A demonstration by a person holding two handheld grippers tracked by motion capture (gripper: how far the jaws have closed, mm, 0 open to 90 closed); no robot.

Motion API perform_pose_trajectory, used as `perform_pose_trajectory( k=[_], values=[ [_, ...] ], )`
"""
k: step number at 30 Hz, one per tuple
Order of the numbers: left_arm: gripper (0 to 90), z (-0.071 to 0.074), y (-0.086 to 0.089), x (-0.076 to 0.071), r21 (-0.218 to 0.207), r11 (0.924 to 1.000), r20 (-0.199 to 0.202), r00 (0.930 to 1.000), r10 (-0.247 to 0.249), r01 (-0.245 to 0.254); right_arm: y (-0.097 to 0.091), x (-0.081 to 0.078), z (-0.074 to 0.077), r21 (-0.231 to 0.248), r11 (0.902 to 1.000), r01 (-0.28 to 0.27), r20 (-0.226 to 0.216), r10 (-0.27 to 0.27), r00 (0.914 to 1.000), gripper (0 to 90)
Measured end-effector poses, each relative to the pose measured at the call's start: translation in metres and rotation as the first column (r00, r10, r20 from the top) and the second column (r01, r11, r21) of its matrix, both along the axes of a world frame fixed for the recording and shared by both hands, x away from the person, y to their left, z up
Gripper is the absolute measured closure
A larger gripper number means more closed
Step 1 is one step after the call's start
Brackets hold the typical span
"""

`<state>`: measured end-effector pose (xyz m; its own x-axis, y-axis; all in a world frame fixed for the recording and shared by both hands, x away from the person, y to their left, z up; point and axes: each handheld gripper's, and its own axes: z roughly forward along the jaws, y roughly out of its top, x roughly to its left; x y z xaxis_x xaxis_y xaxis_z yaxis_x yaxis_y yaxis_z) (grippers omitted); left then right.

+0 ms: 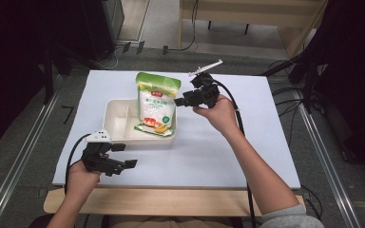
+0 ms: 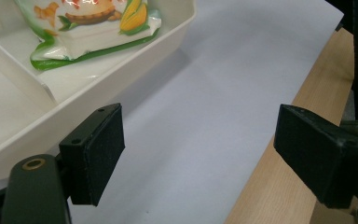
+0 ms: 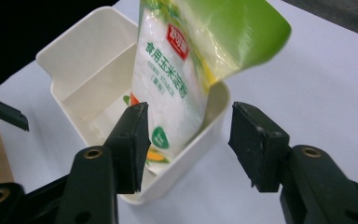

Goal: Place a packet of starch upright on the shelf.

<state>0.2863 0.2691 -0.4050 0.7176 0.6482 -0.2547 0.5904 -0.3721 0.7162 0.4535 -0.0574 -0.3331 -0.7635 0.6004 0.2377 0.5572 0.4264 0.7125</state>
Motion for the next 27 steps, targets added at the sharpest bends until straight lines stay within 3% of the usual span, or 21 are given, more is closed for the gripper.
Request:
perform_pose_trajectory(
  k=[5, 14, 27],
  values=[
    [16.9, 0.000, 0.000, 0.000, 0.001, 1.0000, 0.001, 1.0000, 0.002, -0.002, -0.019, -0.011, 0.000, 0.033, 0.9992, 0.020, -0.023, -0.020, 0.9995, 45.8],
    [16.9, -0.001, -0.001, 0.000, -0.003, 1.0000, 0.001, 1.0000, -0.001, 0.001, -0.041, -0.036, -0.009, 0.060, 0.9981, 0.010, -0.010, -0.009, 0.9999, 43.1],
    [16.9, 0.000, -0.002, 0.000, -0.001, 1.0000, 0.001, 1.0000, -0.002, 0.002, -0.059, -0.079, -0.042, 0.078, 0.9967, -0.022, 0.006, 0.021, 0.9998, 43.0]
  ],
)
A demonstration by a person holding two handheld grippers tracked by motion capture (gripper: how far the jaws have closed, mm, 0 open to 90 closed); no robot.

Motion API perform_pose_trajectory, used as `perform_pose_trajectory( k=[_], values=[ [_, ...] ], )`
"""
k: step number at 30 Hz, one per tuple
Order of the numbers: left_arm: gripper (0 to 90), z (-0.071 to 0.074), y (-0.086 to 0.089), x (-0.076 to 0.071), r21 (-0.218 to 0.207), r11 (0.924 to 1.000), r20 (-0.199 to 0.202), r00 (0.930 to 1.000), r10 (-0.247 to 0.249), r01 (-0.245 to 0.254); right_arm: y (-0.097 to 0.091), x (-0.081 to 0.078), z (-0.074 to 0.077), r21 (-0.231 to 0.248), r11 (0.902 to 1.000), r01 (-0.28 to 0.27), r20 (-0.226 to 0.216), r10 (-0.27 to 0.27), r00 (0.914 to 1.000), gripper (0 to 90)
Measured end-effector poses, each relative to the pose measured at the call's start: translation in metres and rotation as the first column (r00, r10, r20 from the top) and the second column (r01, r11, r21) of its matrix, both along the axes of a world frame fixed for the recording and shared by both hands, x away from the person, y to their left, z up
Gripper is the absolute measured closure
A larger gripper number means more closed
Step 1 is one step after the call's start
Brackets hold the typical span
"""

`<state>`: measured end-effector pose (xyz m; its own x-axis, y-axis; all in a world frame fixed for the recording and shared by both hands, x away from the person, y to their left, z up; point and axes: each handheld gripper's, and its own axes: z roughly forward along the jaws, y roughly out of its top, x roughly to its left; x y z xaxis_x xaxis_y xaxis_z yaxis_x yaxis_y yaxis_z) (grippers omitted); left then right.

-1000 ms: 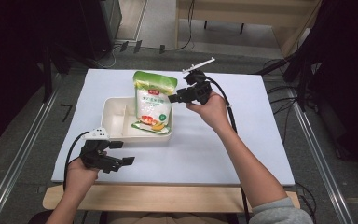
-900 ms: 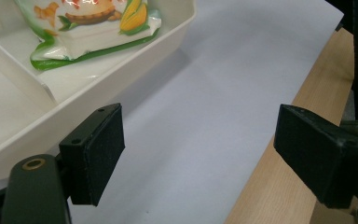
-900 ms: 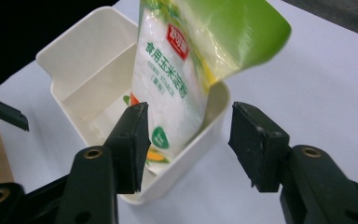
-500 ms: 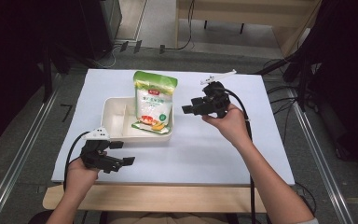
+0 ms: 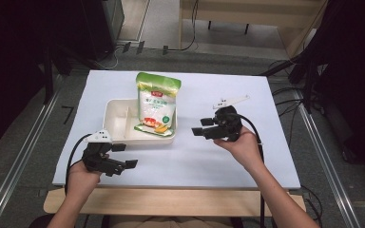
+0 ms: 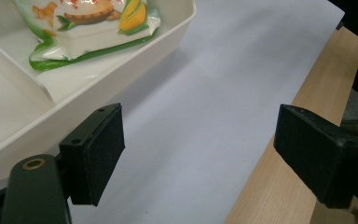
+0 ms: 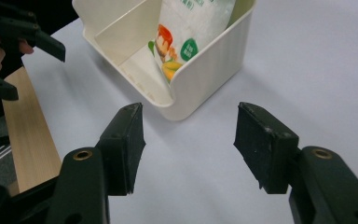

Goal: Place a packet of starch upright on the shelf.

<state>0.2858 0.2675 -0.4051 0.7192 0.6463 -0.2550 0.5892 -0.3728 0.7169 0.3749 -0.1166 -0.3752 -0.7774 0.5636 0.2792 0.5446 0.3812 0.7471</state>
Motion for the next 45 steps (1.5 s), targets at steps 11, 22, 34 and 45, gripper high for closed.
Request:
perform_pose_trajectory(
  k=[11, 22, 34, 45],
  values=[
    [16.9, 0.001, 0.000, -0.001, -0.006, 1.0000, 0.005, 1.0000, -0.005, 0.005, 0.008, -0.010, -0.032, -0.007, 0.9993, -0.037, 0.003, 0.037, 0.9993, 39.6],
    [17.0, 0.001, -0.001, -0.001, 0.010, 0.9998, 0.004, 0.9999, -0.016, 0.016, 0.018, -0.001, -0.058, -0.046, 0.9986, -0.026, -0.016, 0.025, 0.9996, 40.0],
    [17.0, 0.001, 0.000, -0.001, 0.005, 0.9999, 0.001, 0.9999, -0.011, 0.011, 0.017, 0.000, -0.065, -0.063, 0.9972, -0.041, -0.058, 0.038, 0.9976, 38.8],
    [17.0, 0.001, 0.000, 0.000, 0.002, 1.0000, 0.000, 1.0000, -0.009, 0.009, 0.015, 0.001, -0.065, -0.063, 0.9973, -0.038, -0.072, 0.034, 0.9969, 38.6]
  ],
)
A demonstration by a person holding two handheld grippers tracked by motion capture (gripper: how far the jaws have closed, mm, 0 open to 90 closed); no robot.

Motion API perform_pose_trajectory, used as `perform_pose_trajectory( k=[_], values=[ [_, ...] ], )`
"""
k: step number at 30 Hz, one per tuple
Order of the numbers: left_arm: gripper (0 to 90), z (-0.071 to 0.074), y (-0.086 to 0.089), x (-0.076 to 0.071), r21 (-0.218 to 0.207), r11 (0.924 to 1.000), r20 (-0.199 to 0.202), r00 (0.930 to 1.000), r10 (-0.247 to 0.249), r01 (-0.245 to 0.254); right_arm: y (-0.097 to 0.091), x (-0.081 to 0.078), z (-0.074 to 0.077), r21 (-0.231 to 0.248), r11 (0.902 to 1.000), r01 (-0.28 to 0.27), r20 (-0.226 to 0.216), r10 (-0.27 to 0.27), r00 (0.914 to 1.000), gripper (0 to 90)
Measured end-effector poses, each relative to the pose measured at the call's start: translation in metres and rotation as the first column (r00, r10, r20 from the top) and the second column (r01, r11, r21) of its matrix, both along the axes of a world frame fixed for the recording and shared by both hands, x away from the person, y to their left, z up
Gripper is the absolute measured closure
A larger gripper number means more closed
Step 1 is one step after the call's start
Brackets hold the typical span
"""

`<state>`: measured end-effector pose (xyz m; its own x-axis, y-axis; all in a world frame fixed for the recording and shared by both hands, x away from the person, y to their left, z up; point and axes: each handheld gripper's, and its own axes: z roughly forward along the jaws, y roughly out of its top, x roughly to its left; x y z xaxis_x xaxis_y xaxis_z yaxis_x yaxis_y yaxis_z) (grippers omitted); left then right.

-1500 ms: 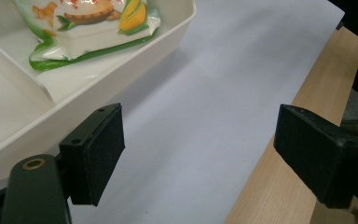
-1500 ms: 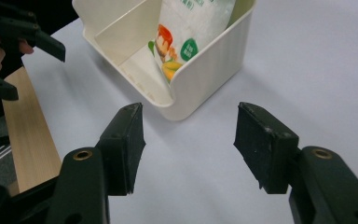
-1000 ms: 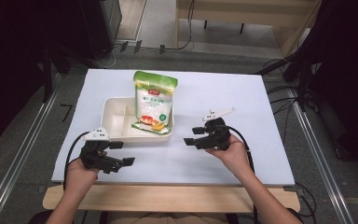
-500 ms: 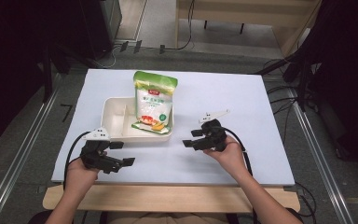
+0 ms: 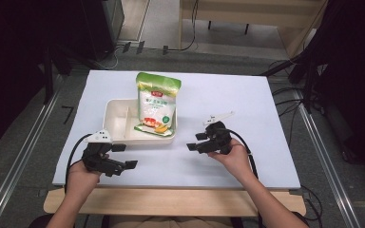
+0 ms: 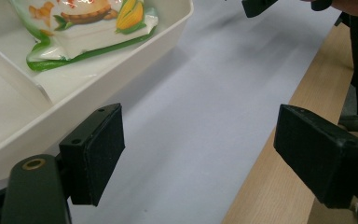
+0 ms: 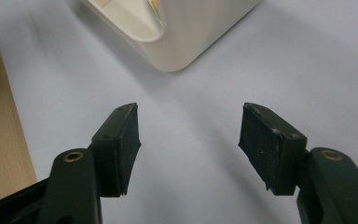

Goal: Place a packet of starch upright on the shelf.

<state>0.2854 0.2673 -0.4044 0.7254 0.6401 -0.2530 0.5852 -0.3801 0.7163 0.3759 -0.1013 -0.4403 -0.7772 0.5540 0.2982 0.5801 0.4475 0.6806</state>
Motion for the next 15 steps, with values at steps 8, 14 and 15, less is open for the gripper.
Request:
perform_pose_trajectory(
  k=[8, 14, 15],
  values=[
    [17.0, -0.0006, -0.0024, 0.0005, 0.020, 0.9996, -0.006, 0.9998, -0.018, 0.018, -0.0015, 0.0014, -0.0017, -0.012, 0.9999, 0.002, 0.003, -0.002, 1.0000, 38.2],
    [17.0, -0.0015, -0.0023, 0.0009, 0.017, 0.9997, -0.016, 0.9998, -0.015, 0.016, -0.0017, 0.0019, -0.0027, -0.015, 0.9999, 0.008, -0.006, -0.008, 0.9999, 37.4],
    [17.0, -0.0015, -0.0023, 0.0009, 0.017, 0.9997, -0.016, 0.9998, -0.015, 0.016, -0.0017, 0.0019, -0.0027, -0.015, 0.9999, 0.008, -0.006, -0.008, 0.9999, 37.4]
  ],
)
